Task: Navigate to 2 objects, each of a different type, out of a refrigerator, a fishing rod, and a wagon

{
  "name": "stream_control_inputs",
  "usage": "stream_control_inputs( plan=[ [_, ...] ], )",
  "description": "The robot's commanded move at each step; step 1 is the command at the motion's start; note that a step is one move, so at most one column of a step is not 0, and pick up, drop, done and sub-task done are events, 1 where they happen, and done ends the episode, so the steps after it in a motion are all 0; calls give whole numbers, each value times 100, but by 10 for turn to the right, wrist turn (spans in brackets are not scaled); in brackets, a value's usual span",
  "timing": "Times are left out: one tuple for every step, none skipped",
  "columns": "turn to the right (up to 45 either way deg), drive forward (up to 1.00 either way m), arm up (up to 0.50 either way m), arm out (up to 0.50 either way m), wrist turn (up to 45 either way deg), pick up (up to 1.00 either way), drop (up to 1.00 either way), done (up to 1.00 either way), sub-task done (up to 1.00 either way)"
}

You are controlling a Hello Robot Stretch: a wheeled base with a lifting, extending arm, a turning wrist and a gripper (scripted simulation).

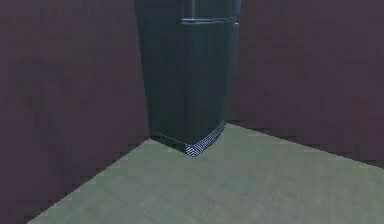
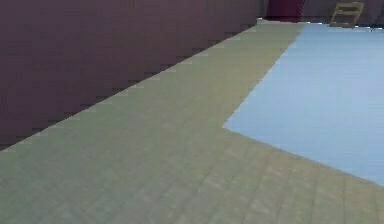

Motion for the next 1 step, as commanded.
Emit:
stream_control_inputs(
  plan=[
    [0,100,0,0,0,0,0,0,0]
  ],
)
